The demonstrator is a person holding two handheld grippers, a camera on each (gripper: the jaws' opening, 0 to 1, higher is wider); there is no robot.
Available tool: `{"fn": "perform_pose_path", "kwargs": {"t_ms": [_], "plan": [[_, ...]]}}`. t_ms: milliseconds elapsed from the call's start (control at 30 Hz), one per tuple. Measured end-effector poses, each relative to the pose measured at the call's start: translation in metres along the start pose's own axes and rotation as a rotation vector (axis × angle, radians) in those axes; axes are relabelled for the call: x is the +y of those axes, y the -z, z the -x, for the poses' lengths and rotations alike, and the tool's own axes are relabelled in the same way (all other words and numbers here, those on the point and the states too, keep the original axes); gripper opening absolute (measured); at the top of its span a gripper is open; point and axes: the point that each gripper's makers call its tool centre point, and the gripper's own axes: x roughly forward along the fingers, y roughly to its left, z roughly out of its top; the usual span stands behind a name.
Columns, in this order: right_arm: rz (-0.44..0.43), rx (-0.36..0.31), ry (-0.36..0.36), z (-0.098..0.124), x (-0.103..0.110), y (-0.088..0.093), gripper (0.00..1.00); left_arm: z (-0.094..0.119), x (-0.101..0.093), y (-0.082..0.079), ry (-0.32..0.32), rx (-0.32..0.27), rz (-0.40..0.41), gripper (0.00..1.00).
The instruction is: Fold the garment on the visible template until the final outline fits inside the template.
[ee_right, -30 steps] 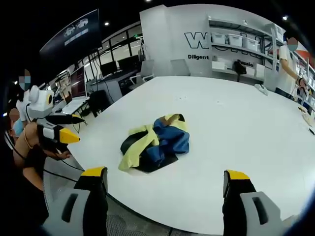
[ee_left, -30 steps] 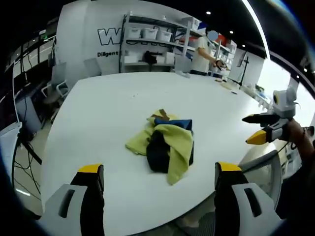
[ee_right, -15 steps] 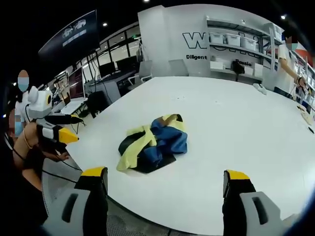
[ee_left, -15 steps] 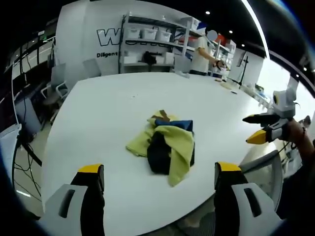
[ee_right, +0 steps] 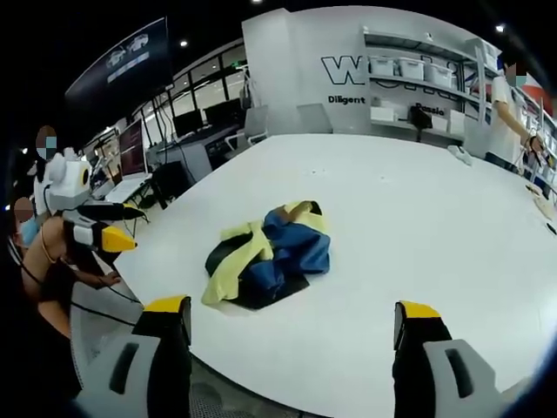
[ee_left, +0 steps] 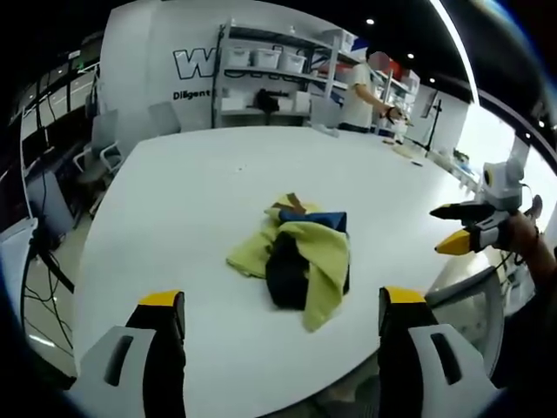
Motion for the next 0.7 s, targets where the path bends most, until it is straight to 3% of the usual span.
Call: {"fn": "perform_pose_path", "kwargs": {"t_ms": [700], "plan": [[0.001,0.031,-0.028,-0.036,-0.008,-0.007,0.9,-0.031,0.016,-0.009,0.011,0.02,0.014,0.85]]}}
